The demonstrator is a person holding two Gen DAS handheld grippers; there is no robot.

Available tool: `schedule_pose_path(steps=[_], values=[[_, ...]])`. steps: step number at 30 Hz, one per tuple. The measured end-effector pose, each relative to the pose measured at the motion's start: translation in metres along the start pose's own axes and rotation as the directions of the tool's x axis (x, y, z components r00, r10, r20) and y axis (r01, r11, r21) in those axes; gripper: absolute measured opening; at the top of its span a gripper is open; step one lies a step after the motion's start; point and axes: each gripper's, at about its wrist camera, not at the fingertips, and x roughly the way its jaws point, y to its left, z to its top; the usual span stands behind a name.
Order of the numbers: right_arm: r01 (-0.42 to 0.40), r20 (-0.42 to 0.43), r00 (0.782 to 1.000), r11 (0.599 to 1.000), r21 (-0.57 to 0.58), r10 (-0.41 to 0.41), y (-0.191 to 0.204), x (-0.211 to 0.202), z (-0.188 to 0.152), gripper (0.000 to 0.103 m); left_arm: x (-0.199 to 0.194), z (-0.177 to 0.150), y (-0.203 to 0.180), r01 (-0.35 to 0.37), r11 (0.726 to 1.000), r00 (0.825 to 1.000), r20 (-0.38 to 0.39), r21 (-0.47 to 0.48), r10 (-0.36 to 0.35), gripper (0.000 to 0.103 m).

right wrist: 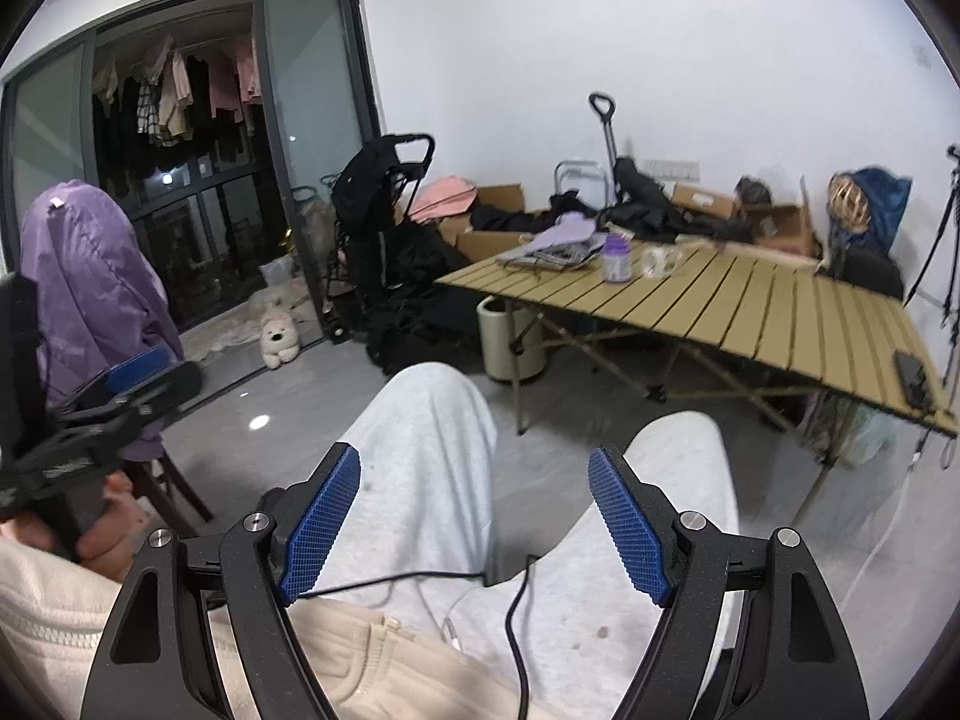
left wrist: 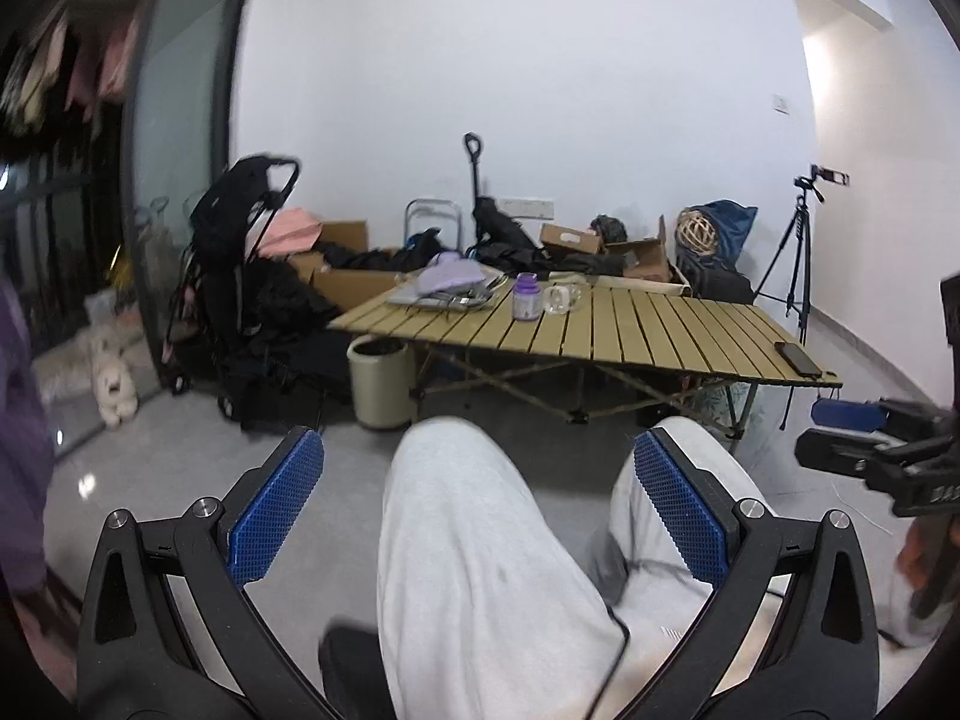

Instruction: Organize rigid objects

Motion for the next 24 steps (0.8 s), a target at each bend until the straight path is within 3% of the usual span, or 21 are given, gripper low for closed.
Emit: schedule_pose_path(steps=[3, 6, 10, 15, 24], values=[[0.034, 0.002, 0.999, 0.999, -0.022, -0.034, -0.015, 0.022, 0.019, 0.083, 0.038, 0.017, -0.003, 0.019, 0.999, 1.0, 0.018, 0.031, -0.019, 0.103], [0.073, -0.042, 0.996, 0.997, 0.0, -0.073, -0.038, 0.057, 0.042, 0.083, 0.095, 0.035, -0.004, 0.074, 0.997, 0.997, -0.028, 0.035, -0.073, 0.103], [0.088, -0.065, 0.994, 0.996, 0.034, -0.086, -0.076, 0.112, 0.074, 0.083, 0.176, 0.057, -0.011, 0.002, 0.997, 0.997, -0.082, 0.073, 0.004, 0.103], [0.084, -0.123, 0.991, 0.98, 0.183, -0.062, -0.136, 0.182, 0.11, 0.083, 0.262, 0.081, -0.022, 0.063, 0.997, 0.989, -0.139, 0.046, -0.056, 0.103], [0.131, -0.117, 0.988, 0.947, 0.293, -0.1, -0.229, 0.272, 0.175, 0.083, 0.419, 0.118, -0.044, 0.178, 0.984, 0.962, -0.206, -0.013, -0.176, 0.103]])
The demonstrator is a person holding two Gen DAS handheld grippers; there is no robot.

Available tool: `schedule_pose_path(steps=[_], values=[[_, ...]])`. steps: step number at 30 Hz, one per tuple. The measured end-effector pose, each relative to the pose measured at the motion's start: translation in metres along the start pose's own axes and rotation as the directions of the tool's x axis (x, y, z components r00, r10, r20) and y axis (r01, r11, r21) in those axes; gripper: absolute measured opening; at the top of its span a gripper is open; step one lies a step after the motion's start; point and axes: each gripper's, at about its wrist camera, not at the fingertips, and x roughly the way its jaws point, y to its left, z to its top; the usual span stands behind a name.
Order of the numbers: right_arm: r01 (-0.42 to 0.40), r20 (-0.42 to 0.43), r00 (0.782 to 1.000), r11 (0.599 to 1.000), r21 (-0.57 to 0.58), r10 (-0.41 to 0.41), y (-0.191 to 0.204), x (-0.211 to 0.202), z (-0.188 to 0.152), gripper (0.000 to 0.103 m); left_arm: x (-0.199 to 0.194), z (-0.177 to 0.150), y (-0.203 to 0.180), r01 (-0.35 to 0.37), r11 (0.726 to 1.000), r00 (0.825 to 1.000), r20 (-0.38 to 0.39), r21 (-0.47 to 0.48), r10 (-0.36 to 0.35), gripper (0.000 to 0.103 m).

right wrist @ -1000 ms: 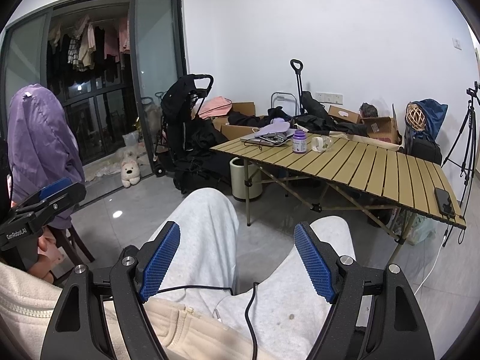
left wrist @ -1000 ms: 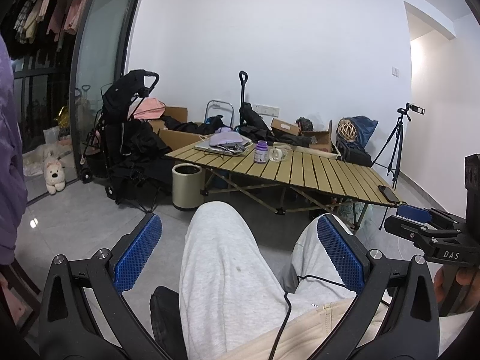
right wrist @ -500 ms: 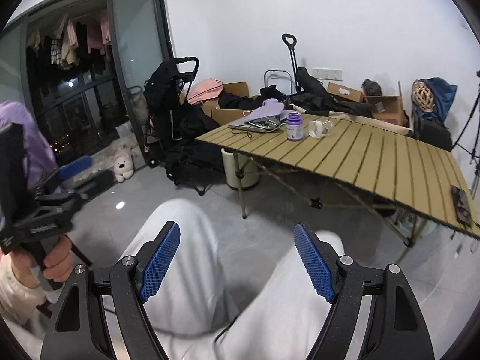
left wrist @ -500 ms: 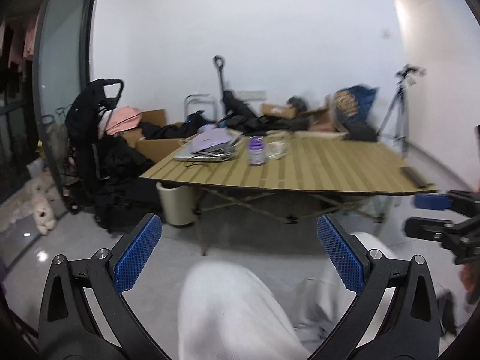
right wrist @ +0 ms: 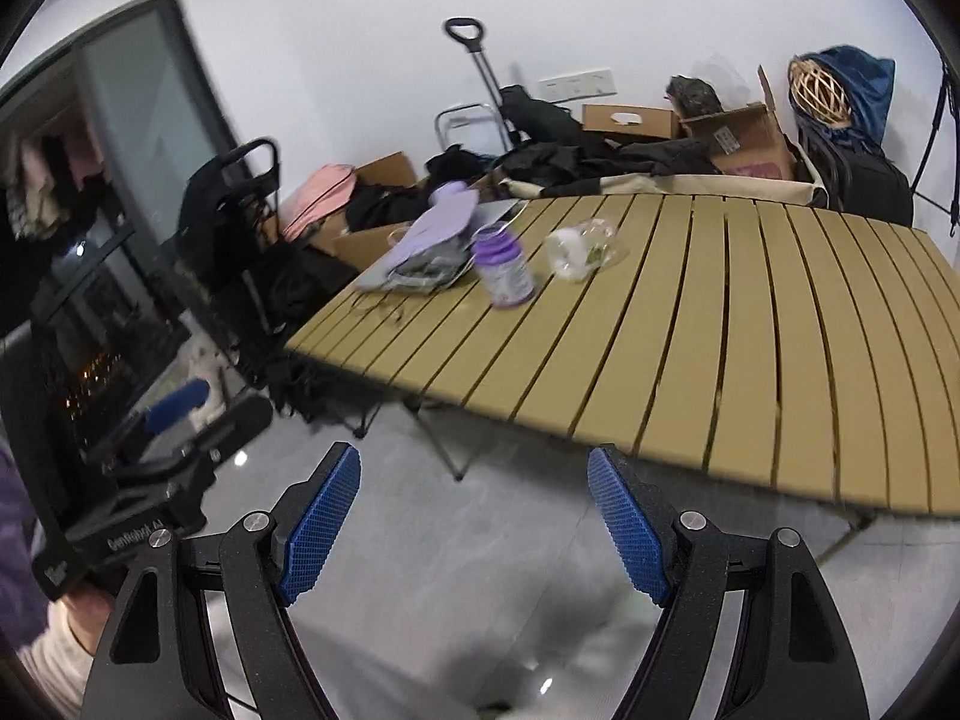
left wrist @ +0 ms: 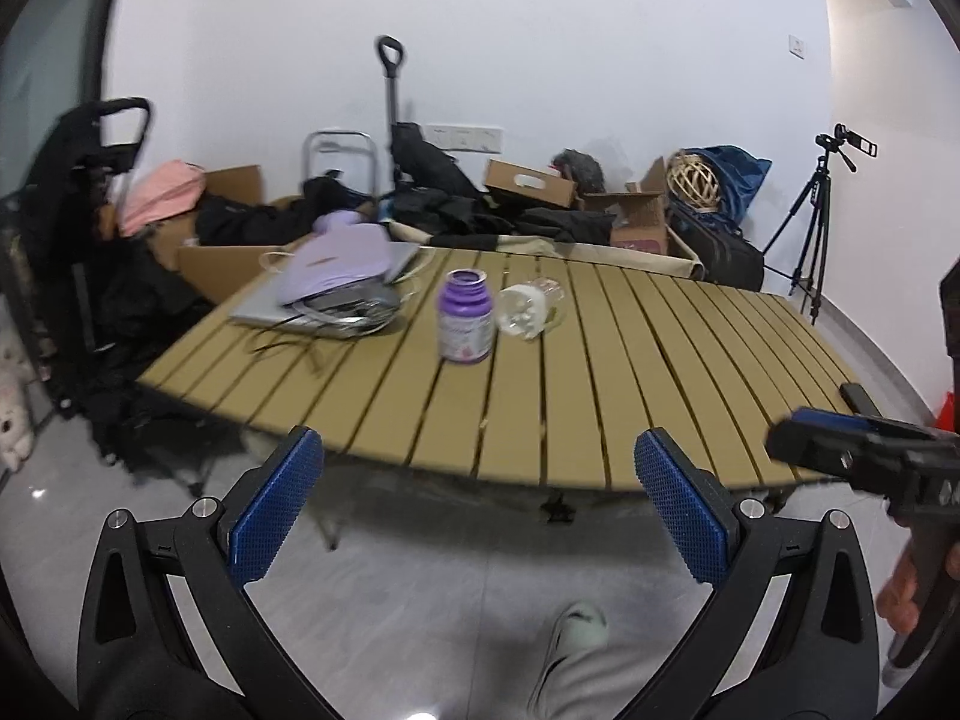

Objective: Organize rigid objects
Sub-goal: 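Reach the left tool to the clear sticker jar and close on it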

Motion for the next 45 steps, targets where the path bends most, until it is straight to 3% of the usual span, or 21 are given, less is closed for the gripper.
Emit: schedule_pose_path(steps=[5, 11, 16, 19, 22, 30, 32, 33, 35, 36, 38, 40, 45], values=[[0.022, -0.026, 0.999, 0.994, 0.105, -0.019, -0.036, 0.072, 0.057, 0.083, 0.09, 0.028, 0.001, 0.038, 0.999, 0.999, -0.03, -0.018, -0.039, 0.103], [0.048, -0.084, 0.996, 0.982, 0.181, -0.033, -0.072, 0.188, 0.122, 0.083, 0.163, 0.044, 0.003, 0.058, 0.998, 0.996, -0.07, -0.019, -0.059, 0.103], [0.085, -0.099, 0.993, 0.948, 0.308, -0.057, -0.107, 0.272, 0.161, 0.083, 0.197, 0.051, 0.009, 0.067, 0.997, 0.993, -0.093, -0.037, -0.07, 0.103], [0.142, -0.161, 0.983, 0.911, 0.387, -0.085, -0.123, 0.309, 0.171, 0.083, 0.212, 0.053, 0.013, 0.064, 0.997, 0.991, -0.113, -0.032, -0.067, 0.103], [0.074, -0.167, 0.986, 0.904, 0.421, -0.003, -0.126, 0.332, 0.175, 0.086, 0.223, 0.056, 0.014, 0.041, 0.999, 0.992, -0.123, 0.001, -0.041, 0.103], [-0.012, -0.293, 0.953, 0.975, 0.223, 0.079, -0.097, 0.366, 0.188, 0.073, 0.237, 0.057, 0.023, 0.03, 1.0, 0.988, -0.151, -0.004, -0.03, 0.103], [-0.009, -0.334, 0.942, 0.995, 0.095, 0.041, -0.085, 0.362, 0.19, 0.072, 0.236, 0.056, 0.023, 0.017, 1.0, 0.987, -0.161, -0.014, -0.019, 0.103], [0.01, -0.345, 0.938, 0.999, -0.032, -0.021, -0.077, 0.352, 0.189, 0.072, 0.235, 0.056, 0.021, 0.027, 1.0, 0.986, -0.162, -0.015, -0.029, 0.103], [0.045, -0.348, 0.929, 0.97, -0.239, -0.128, -0.071, 0.333, 0.182, 0.072, 0.231, 0.053, 0.017, 0.06, 0.998, 0.985, -0.163, -0.017, -0.062, 0.103], [0.02, -0.361, 0.921, 0.945, -0.327, -0.145, -0.071, 0.319, 0.175, 0.072, 0.231, 0.051, 0.013, 0.077, 0.997, 0.982, -0.169, -0.022, -0.08, 0.103], [-0.035, -0.396, 0.909, 0.922, -0.387, -0.132, -0.077, 0.3, 0.165, 0.074, 0.235, 0.047, 0.007, 0.096, 0.995, 0.975, -0.2, -0.038, -0.101, 0.103], [-0.091, -0.446, 0.885, 0.888, -0.45, -0.135, -0.08, 0.282, 0.146, 0.075, 0.239, 0.042, 0.001, 0.07, 0.997, 0.969, -0.236, -0.041, -0.077, 0.103], [-0.208, -0.455, 0.885, 0.79, -0.577, -0.099, -0.063, 0.255, 0.104, 0.077, 0.24, 0.036, 0.002, 0.073, 0.99, 0.961, -0.256, -0.119, -0.102, 0.103]])
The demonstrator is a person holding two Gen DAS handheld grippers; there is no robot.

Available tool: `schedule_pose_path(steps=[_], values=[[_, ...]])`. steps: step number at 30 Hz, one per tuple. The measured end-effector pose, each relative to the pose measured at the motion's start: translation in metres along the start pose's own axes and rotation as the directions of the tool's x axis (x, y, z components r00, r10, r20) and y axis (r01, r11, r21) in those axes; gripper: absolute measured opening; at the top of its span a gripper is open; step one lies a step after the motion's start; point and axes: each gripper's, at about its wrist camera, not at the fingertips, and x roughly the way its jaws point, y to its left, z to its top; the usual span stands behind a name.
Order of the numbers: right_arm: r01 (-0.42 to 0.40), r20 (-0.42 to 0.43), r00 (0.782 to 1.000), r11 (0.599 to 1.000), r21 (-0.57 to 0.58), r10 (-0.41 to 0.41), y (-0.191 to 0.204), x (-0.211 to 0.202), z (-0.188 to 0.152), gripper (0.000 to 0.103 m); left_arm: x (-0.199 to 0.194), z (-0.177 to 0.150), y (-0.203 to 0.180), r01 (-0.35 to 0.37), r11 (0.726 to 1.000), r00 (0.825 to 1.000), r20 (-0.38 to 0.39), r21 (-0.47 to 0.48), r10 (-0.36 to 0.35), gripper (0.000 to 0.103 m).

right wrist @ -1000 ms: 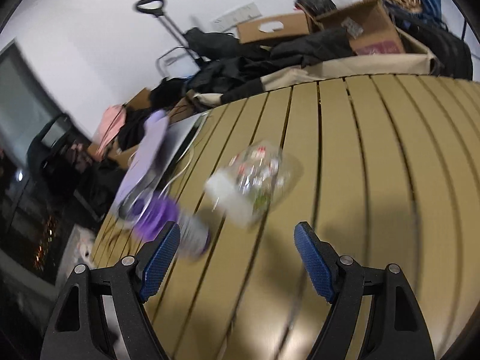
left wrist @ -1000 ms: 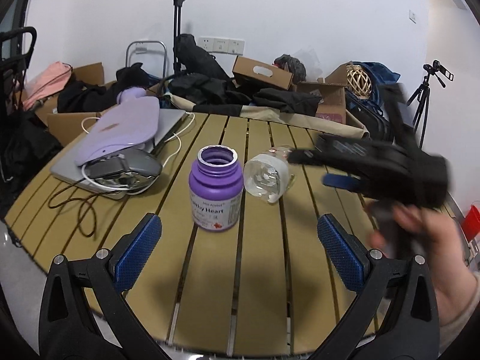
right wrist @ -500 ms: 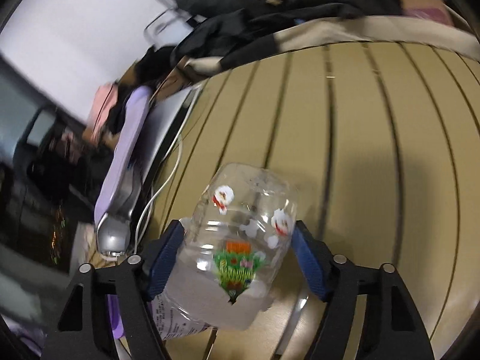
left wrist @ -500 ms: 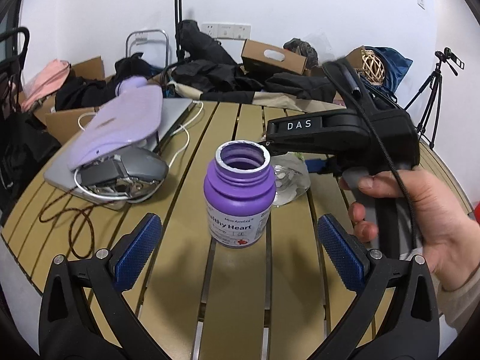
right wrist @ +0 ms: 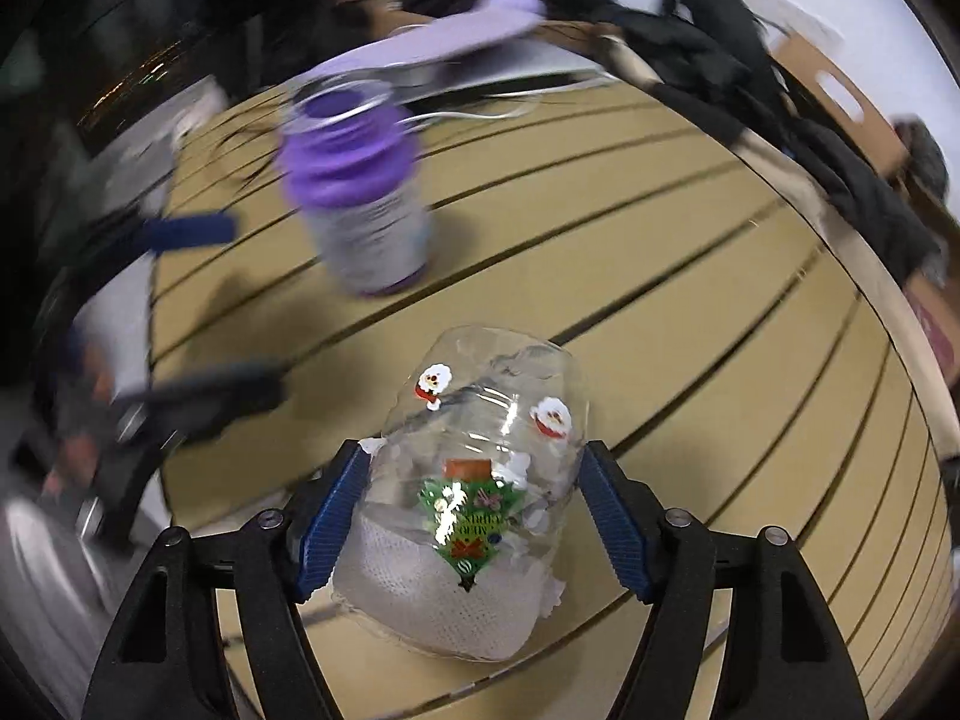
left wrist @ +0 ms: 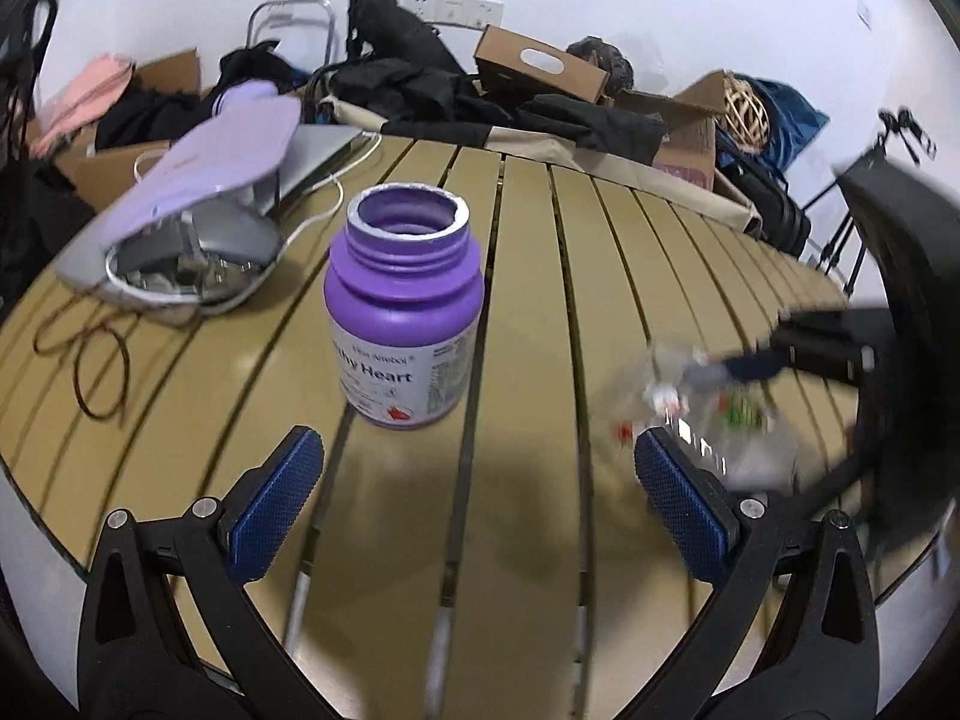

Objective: Organize rigid objects
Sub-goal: 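Reach the left tool to the clear sticker jar and close on it, then lift the clear jar with the left tool while the right tool approaches it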

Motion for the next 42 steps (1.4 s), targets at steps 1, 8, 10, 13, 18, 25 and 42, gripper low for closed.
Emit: schedule_pose_path(steps=[1, 8, 10, 13, 18, 25, 42], values=[[0.004, 0.002, 1.0, 1.0, -0.02, -0.004, 0.005, -0.001, -0.004, 0.077, 0.0, 0.001, -0.002, 0.014, 1.0, 1.0, -0.003, -0.012, -0.014, 0.103], [0.025, 0.055, 0.998, 0.991, -0.133, -0.018, 0.033, -0.01, -0.037, 0.08, 0.002, 0.011, -0.066, 0.013, 0.991, 1.0, 0.014, 0.132, -0.015, 0.102], [0.032, 0.091, 0.996, 0.995, -0.1, -0.023, 0.027, -0.018, -0.044, 0.08, 0.016, 0.019, -0.069, -0.001, 0.993, 1.0, 0.0, 0.117, 0.001, 0.085], [0.043, 0.128, 0.991, 0.998, -0.042, -0.038, 0.013, -0.024, -0.051, 0.08, 0.03, 0.021, -0.062, 0.003, 0.997, 1.0, -0.031, 0.079, 0.0, 0.063], [0.073, 0.156, 0.985, 0.997, 0.007, -0.073, -0.002, -0.031, -0.067, 0.08, 0.021, 0.018, -0.062, -0.025, 0.993, 0.999, -0.02, 0.114, 0.027, 0.058], [0.107, 0.166, 0.98, 0.993, 0.041, -0.112, -0.013, -0.044, -0.094, 0.08, -0.006, 0.028, -0.074, 0.093, 0.955, 0.996, -0.025, 0.282, -0.09, 0.103], [-0.074, 0.293, 0.956, 0.94, 0.332, -0.028, -0.068, -0.083, -0.108, 0.08, 0.055, 0.033, -0.102, 0.18, 0.835, 0.964, -0.26, 0.52, -0.046, 0.062]])
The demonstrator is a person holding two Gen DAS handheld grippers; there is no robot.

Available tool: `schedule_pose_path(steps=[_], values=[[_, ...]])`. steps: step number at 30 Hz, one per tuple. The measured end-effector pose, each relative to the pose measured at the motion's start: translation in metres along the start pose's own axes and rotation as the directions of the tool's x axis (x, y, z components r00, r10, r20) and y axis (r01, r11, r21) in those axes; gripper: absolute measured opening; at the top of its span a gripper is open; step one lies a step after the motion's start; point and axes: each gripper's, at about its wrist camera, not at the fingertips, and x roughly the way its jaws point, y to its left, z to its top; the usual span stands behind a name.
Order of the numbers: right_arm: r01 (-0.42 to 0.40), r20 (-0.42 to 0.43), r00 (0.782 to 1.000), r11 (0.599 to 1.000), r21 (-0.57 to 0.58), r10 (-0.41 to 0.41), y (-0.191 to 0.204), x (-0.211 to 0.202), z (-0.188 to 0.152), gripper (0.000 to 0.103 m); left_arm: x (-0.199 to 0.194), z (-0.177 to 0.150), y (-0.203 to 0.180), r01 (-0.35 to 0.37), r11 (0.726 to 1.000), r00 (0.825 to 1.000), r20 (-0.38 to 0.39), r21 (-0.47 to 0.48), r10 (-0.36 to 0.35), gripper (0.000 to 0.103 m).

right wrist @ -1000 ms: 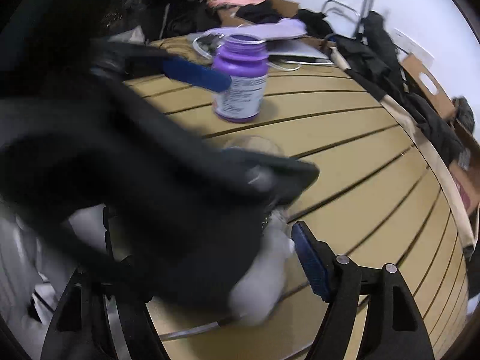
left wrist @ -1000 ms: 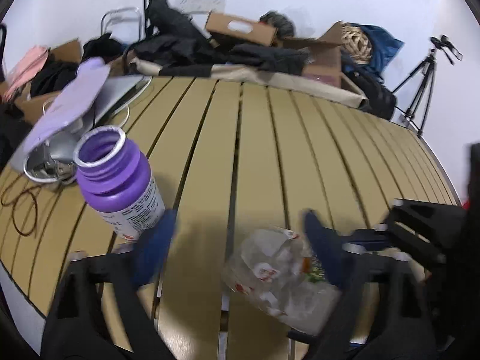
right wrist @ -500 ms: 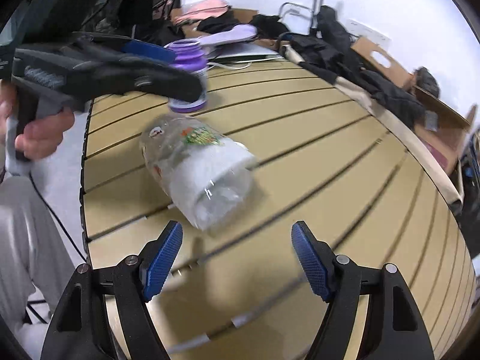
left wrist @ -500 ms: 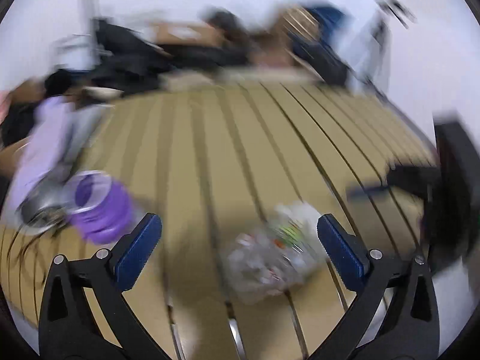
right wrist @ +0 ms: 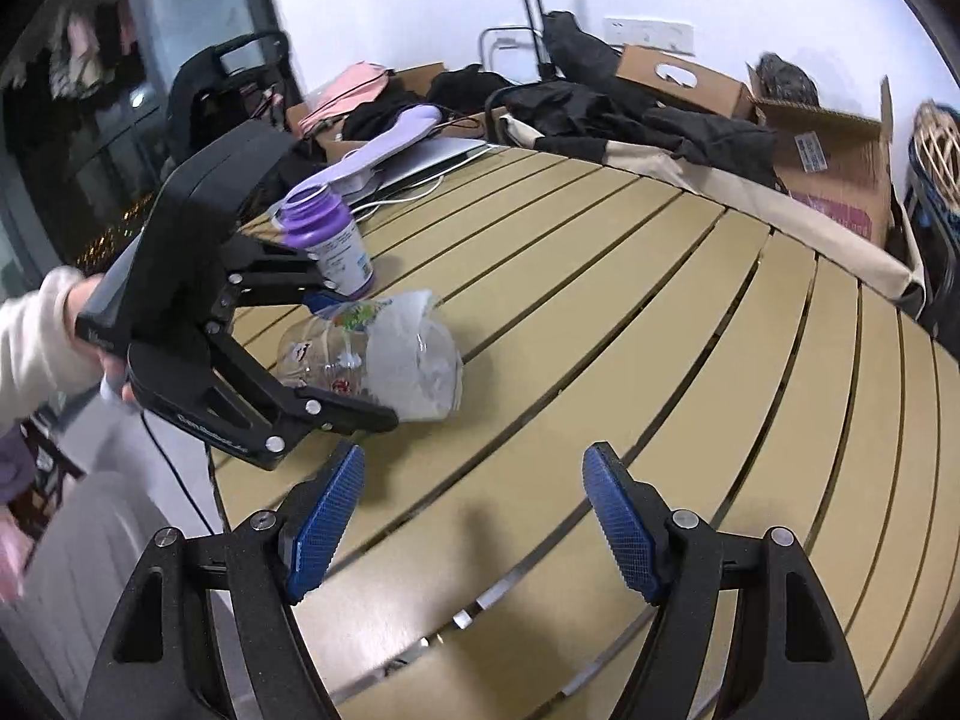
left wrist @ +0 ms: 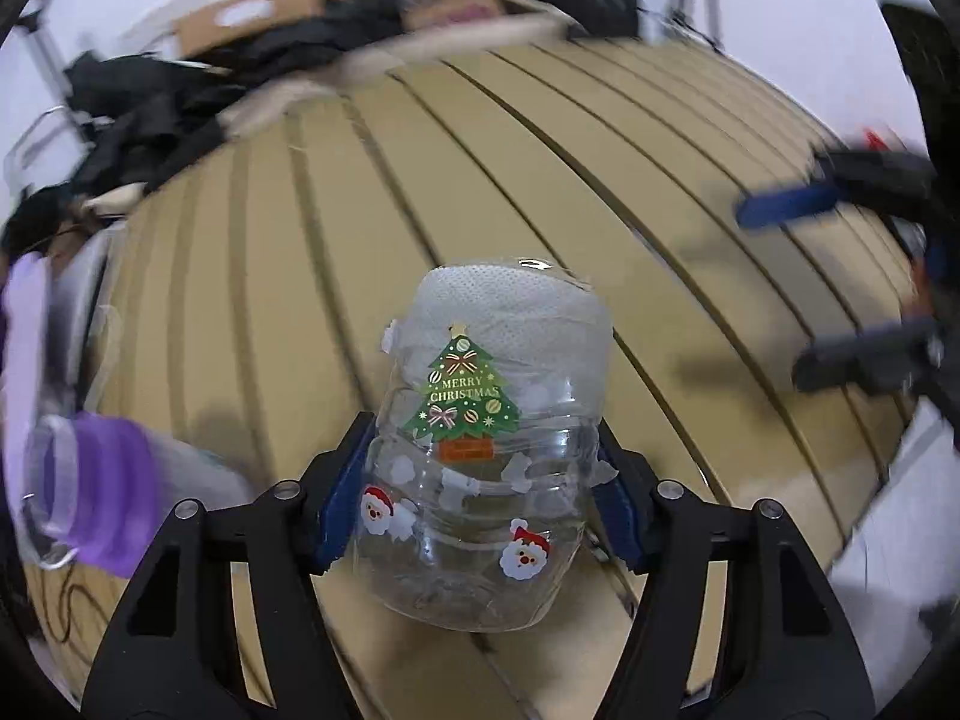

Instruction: Organize rigid objects

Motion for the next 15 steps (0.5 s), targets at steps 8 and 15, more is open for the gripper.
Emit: schedule_pose_path(steps=[8, 15], values=[[-0.292, 0.251, 0.942, 0.912, 0.287, 0.222, -0.028, -0.004, 0.072, 0.085, -0.069, 0.05, 0.046, -0.027, 0.999, 0.958, 0.285, -0.029, 0.034, 0.062], [-0.511, 0.348, 0.856, 0.729, 0.456, 0.383, -0.033, 0.03, 0.139, 0.087, -0.084, 0.075, 0.051, -0.037, 0.998, 0.924, 0.383, 0.045, 0.017, 0.063]])
